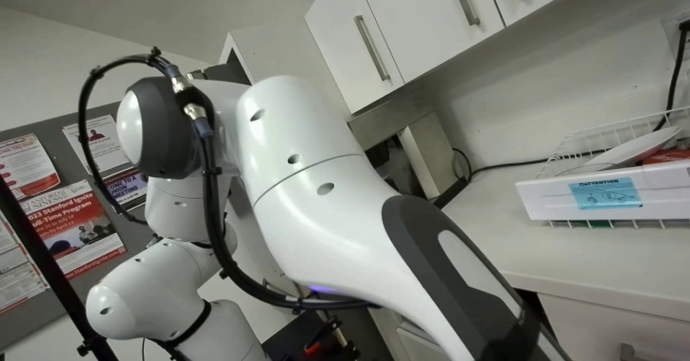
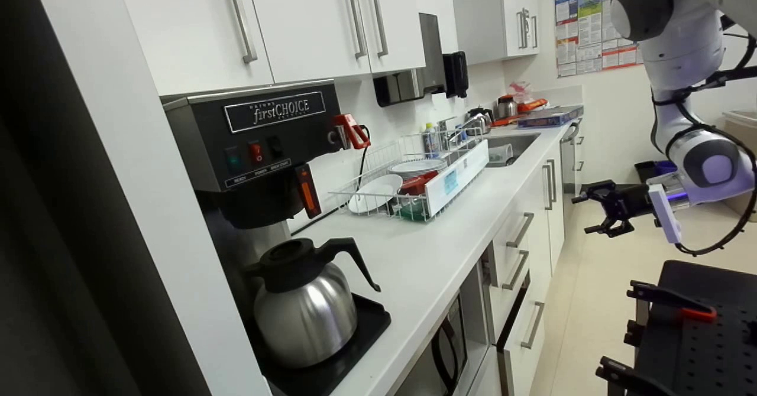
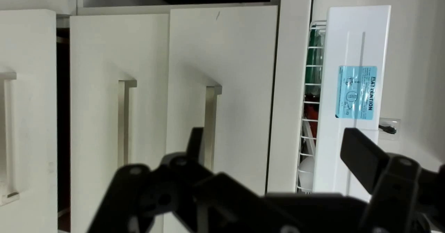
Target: Open the topmost drawer
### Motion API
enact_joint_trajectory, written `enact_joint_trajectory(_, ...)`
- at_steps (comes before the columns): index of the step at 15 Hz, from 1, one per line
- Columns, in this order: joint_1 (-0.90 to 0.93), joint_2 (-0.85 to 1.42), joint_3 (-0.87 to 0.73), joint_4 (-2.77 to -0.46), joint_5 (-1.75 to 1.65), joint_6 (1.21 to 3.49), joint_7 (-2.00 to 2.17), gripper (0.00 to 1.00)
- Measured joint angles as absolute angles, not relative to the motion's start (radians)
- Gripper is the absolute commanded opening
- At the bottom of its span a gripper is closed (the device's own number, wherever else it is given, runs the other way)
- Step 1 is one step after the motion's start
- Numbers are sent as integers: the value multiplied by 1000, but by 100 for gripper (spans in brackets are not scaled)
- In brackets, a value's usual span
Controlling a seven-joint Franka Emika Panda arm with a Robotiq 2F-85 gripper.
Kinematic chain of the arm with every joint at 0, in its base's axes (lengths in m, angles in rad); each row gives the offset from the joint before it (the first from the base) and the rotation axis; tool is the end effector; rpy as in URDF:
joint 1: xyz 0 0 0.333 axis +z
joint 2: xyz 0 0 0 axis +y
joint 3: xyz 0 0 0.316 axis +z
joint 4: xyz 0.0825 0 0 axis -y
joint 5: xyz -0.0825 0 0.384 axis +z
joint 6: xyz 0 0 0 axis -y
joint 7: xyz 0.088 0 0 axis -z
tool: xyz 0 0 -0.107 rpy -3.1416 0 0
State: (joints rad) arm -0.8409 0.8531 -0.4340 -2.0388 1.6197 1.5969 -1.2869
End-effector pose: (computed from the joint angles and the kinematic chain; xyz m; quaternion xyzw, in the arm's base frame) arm 0.2265 -0.4551 0.0453 -0.6807 0.4470 -0.3340 0.4746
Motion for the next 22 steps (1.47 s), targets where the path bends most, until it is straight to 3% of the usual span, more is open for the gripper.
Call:
enact_joint_trajectory(10, -840, 898, -383, -1990, 1754, 1600, -1353, 100)
enact_joint_trajectory(22, -861, 1187, -315, -1673, 1784, 1488, -1242, 100)
